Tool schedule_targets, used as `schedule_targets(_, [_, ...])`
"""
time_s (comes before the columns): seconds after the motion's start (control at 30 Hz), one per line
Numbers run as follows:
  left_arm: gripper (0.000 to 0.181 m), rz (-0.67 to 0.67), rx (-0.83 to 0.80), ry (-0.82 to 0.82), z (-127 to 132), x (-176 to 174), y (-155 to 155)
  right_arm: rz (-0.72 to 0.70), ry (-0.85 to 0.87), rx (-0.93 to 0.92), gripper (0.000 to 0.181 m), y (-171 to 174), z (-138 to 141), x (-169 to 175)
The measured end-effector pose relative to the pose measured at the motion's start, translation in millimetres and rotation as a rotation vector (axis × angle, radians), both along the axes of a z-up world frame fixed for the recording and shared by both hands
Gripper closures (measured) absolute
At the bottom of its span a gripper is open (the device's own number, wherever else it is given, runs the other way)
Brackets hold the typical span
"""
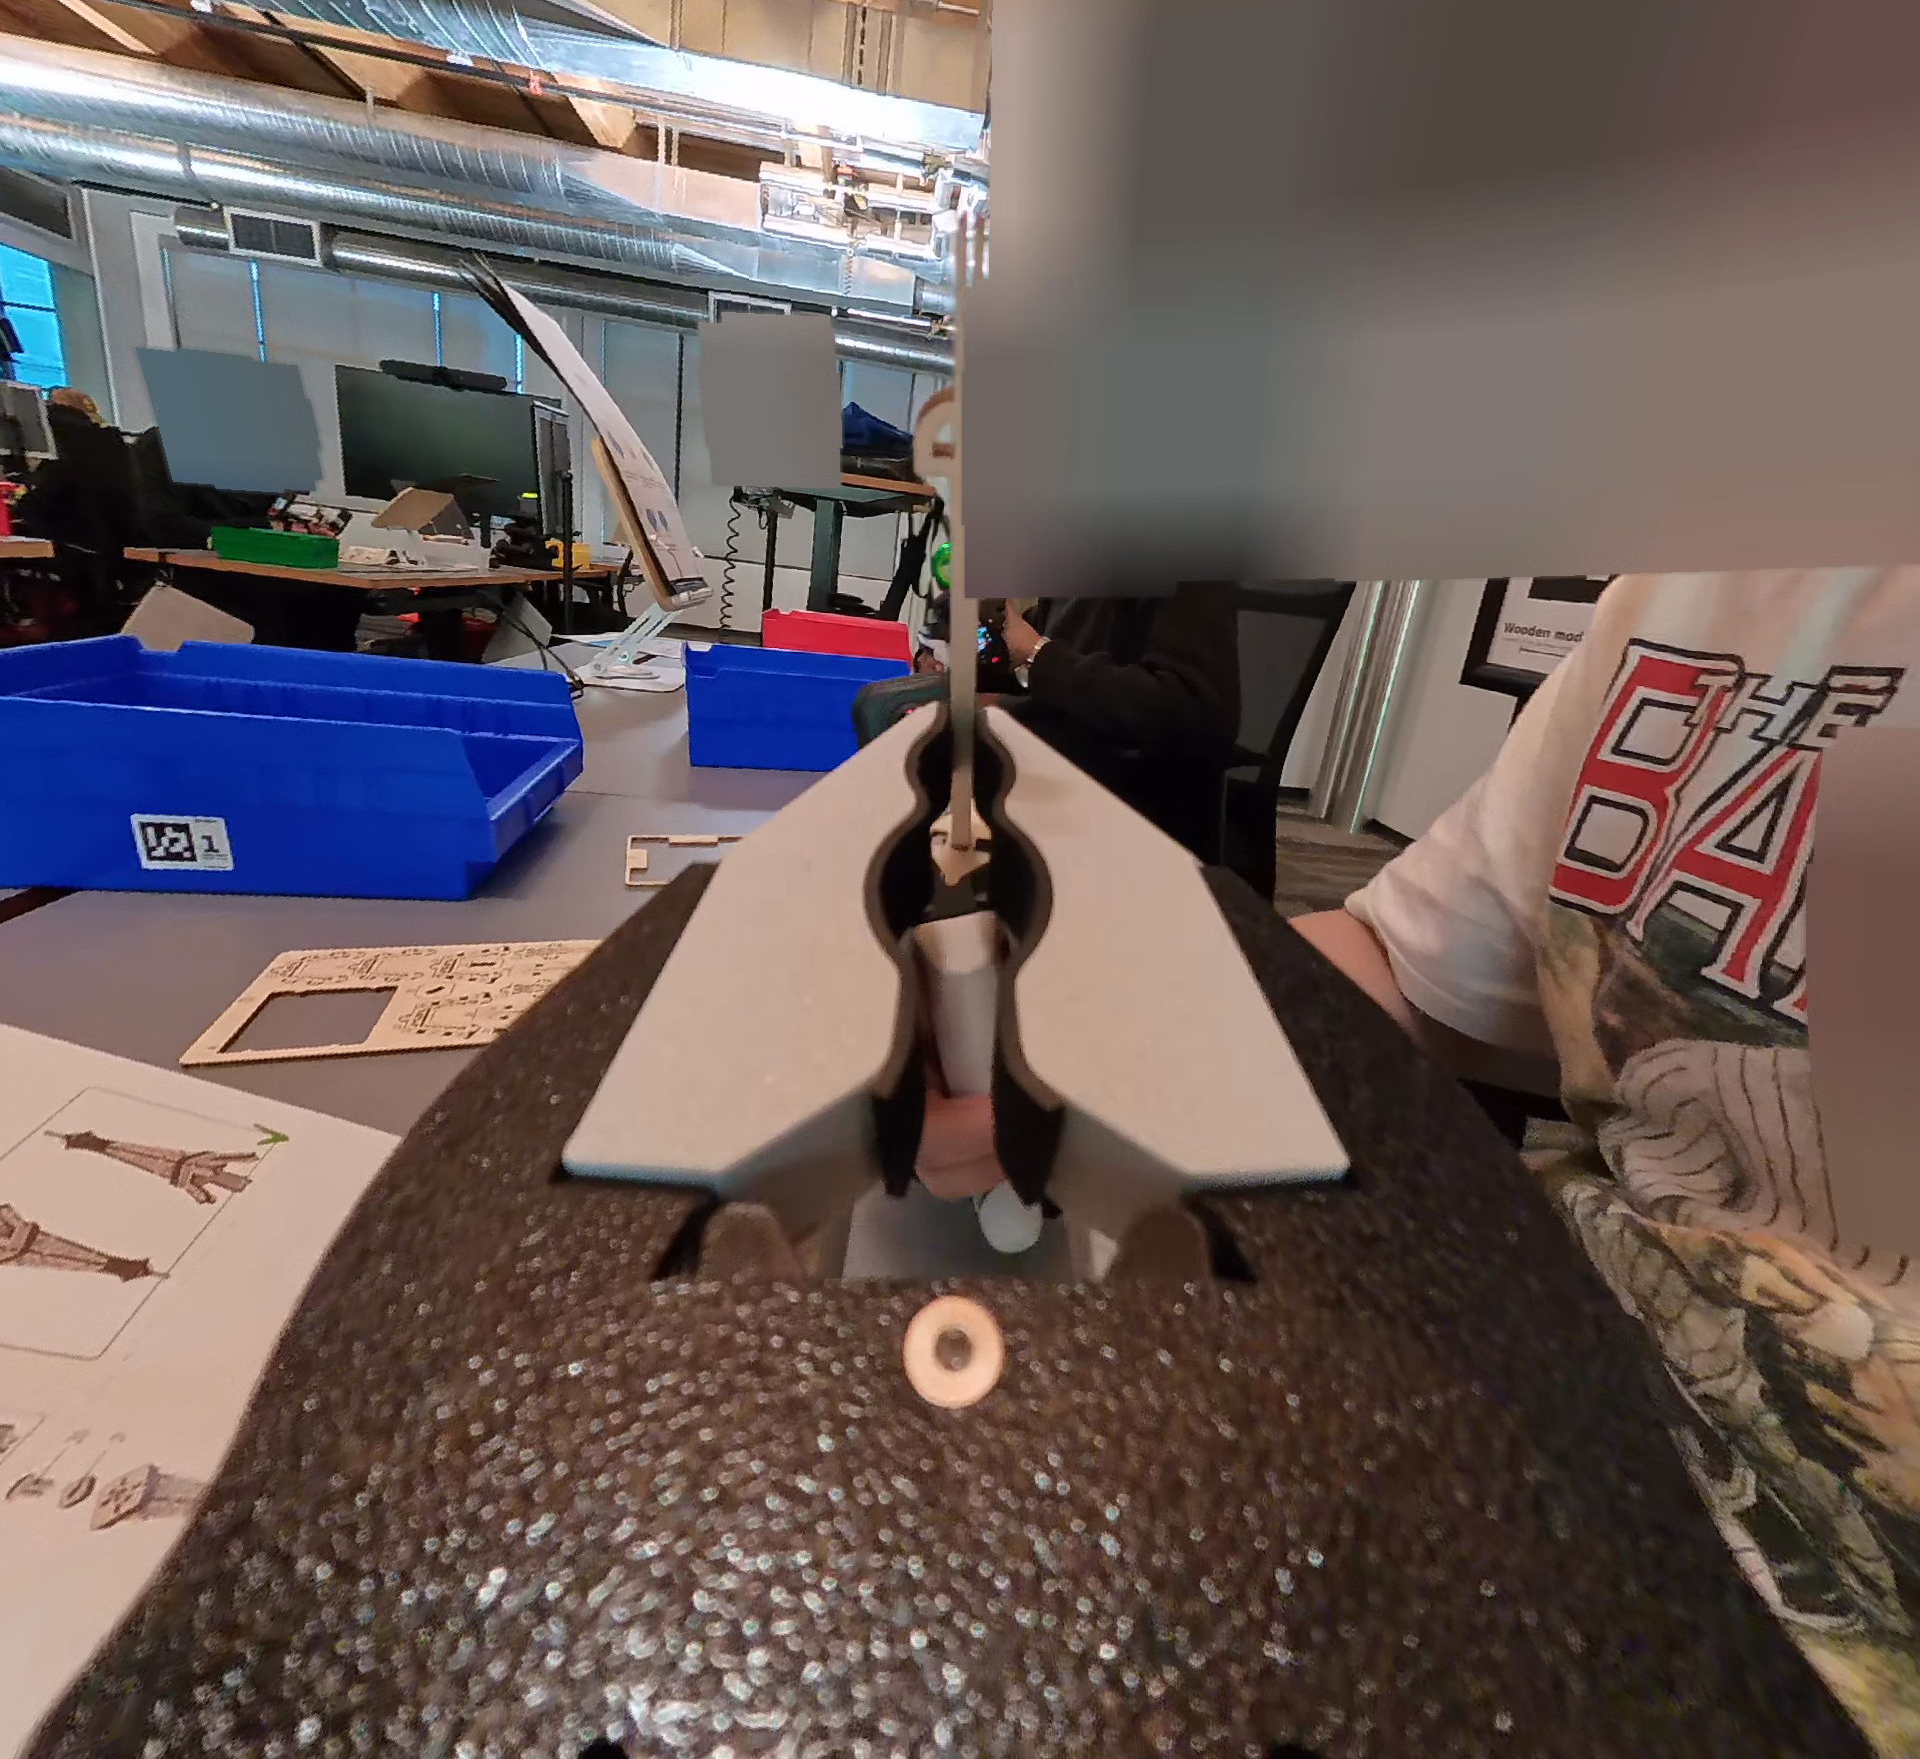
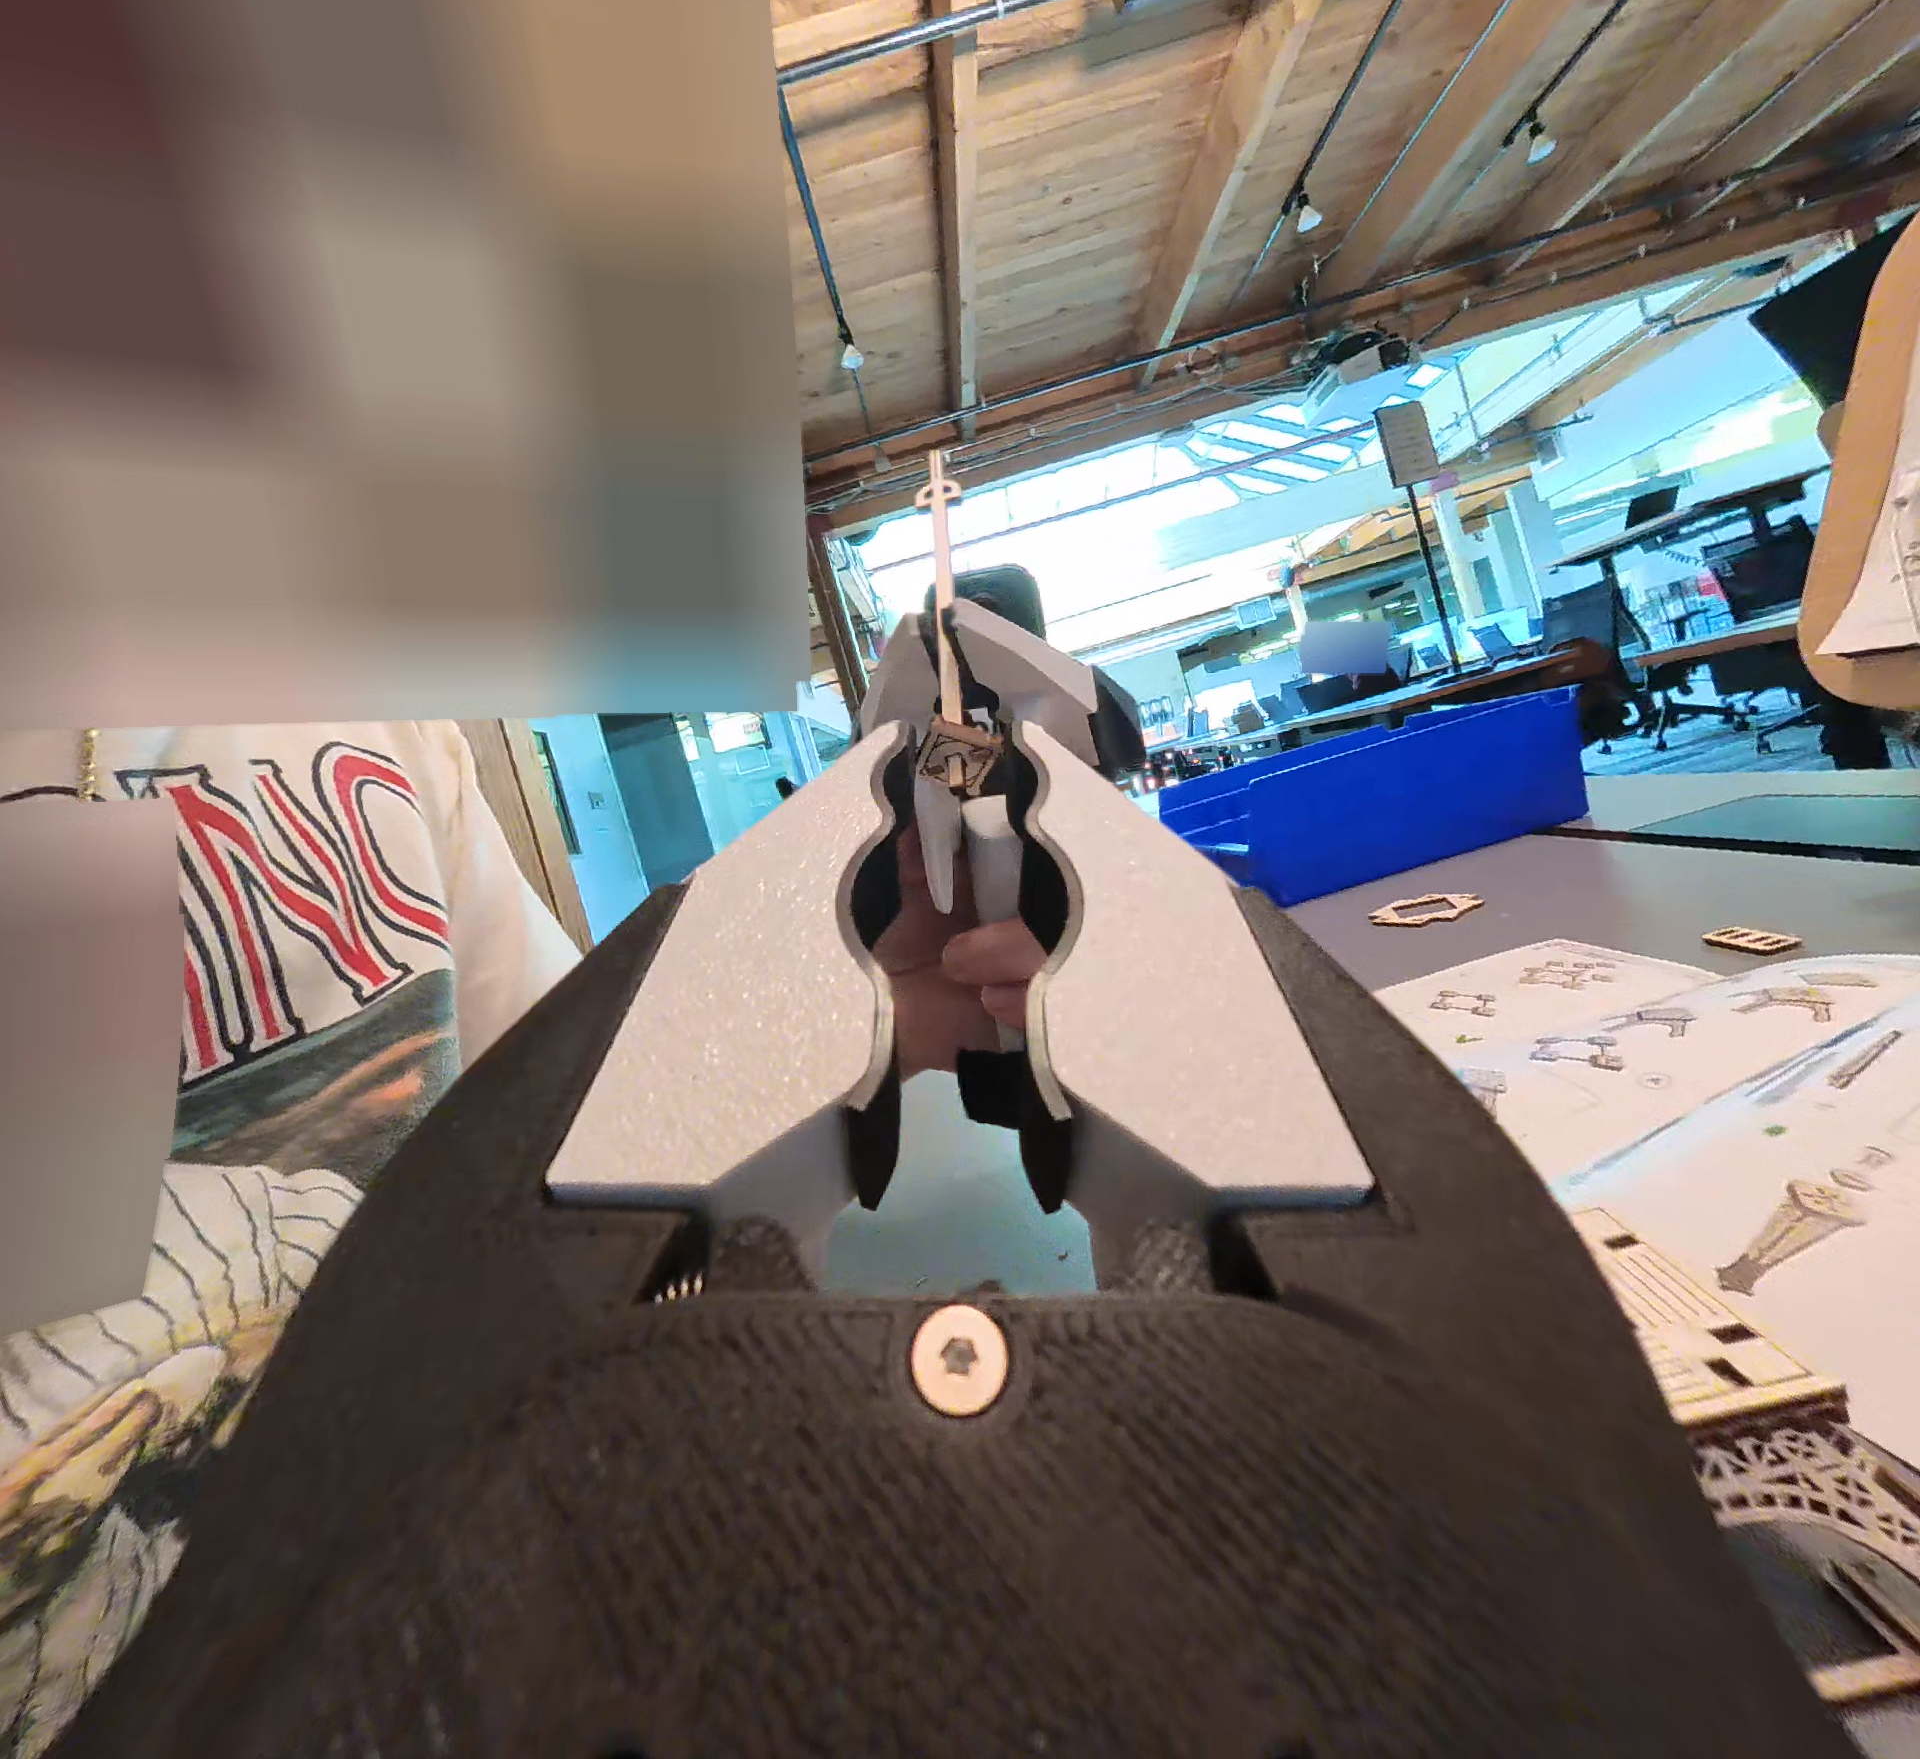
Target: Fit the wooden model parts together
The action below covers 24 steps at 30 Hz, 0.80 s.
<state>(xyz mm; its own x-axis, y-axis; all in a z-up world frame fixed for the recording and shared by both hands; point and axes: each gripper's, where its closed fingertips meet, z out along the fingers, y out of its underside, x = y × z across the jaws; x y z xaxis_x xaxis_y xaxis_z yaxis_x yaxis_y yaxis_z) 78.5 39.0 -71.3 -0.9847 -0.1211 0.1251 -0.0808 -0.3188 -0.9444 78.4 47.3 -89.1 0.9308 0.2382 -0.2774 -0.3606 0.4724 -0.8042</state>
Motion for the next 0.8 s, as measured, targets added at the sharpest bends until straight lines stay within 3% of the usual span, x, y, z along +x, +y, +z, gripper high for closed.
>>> schedule_targets(0.2, [0.181,-0.008,-0.047,-0.041,10,-5,6,0.101,0.057,0.039,0.168,-3,4,-5])
schedule_targets(0.53, [0.181,0.067,-0.057,-0.006,13,5,13,-0.230,-0.165,-0.005,0.169,-5,3,8])
schedule_targets(0.8, [0.181,0.071,-0.100,0.053,16,10,12,-0.408,-0.387,-0.063,0.168,0,2,2])
